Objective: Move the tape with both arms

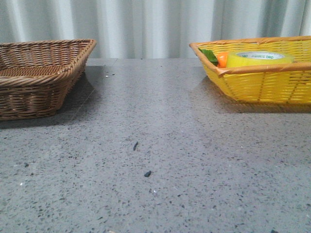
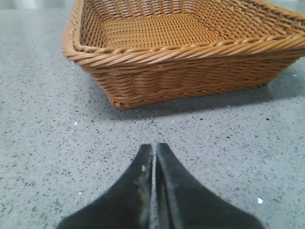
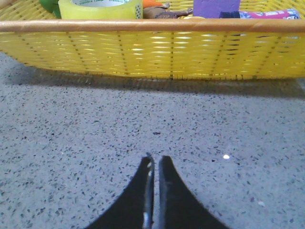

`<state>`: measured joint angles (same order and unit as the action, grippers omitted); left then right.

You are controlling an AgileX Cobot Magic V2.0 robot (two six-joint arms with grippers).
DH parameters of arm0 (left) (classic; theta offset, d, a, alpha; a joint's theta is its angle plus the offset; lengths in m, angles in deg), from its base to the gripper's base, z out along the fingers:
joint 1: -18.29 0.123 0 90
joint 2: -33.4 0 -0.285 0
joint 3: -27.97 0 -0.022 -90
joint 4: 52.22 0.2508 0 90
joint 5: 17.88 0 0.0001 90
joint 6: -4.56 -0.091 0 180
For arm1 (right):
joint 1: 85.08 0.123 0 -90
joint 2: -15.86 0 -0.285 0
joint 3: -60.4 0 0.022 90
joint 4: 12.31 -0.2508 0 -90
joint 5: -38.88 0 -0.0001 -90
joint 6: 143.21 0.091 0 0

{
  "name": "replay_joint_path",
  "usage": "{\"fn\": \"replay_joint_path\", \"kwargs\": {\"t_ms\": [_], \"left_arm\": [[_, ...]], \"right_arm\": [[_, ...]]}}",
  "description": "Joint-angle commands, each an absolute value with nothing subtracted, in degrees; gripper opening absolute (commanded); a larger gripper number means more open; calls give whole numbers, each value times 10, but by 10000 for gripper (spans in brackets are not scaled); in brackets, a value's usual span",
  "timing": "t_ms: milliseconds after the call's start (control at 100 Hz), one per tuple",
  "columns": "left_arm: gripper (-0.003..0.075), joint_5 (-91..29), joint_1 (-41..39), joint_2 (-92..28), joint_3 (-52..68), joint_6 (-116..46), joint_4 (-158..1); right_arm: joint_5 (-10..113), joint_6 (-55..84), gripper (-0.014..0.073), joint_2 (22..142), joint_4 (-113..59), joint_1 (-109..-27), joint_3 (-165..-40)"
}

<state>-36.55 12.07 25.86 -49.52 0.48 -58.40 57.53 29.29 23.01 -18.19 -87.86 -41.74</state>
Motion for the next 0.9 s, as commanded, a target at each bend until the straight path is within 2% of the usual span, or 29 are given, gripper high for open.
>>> {"fn": "replay_joint_path", "kwargs": {"t_ms": [0,290,410,510,890], "left_arm": [[-20,-332,122,274,-499,9,-588],[-20,-322,122,274,-499,9,-593],[-20,-286,122,274,-499,5,-749],[-20,-255,122,274,-499,4,-789],[-20,-211,122,274,-499,4,-793]], "right_arm": [[534,292,-62,221,-174,-883,-405],[485,292,-62,221,-174,-883,-405],[445,292,-62,221,-185,-883,-405],[399,292,-62,221,-219,-883,-405],[356,292,-62,221,-304,-883,-405]]}}
